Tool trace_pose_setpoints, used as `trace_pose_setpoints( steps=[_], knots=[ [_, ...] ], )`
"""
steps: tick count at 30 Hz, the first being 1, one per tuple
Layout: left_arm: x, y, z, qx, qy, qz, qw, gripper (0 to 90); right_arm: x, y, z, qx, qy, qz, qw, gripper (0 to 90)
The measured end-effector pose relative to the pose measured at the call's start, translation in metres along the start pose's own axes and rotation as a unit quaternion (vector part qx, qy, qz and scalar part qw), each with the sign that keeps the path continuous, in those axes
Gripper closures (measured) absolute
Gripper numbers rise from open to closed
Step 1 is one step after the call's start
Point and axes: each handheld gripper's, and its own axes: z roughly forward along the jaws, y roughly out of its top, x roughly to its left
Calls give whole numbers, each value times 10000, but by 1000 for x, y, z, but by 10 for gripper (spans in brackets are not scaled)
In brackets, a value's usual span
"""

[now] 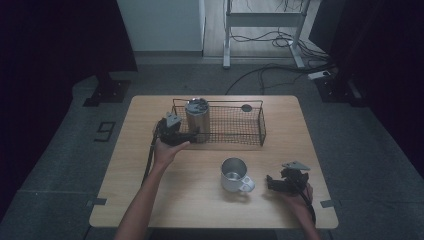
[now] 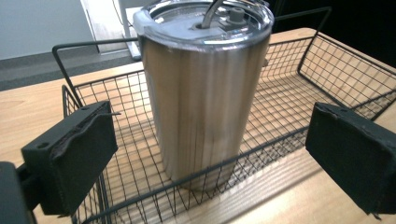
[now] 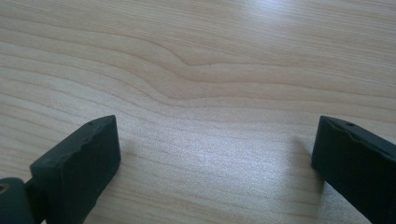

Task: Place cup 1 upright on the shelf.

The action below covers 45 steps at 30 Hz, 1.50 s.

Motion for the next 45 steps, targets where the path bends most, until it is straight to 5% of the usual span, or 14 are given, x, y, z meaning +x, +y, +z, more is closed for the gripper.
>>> trace_pose_setpoints(
  steps=[14, 30, 45],
  knots=[
    [-6, -38, -38, 255, -107, -38, 9996, 40, 0, 0, 0, 0, 0, -4, 10000, 9],
    [-6, -103, -58, 711, -129, 11, 9974, 58, 0, 0, 0, -1, -1, -4, 10000, 9],
    [-8, -131, -63, 1162, -113, 149, 9930, 73, 0, 0, 0, 3, -11, -2, 10000, 9]
  ],
)
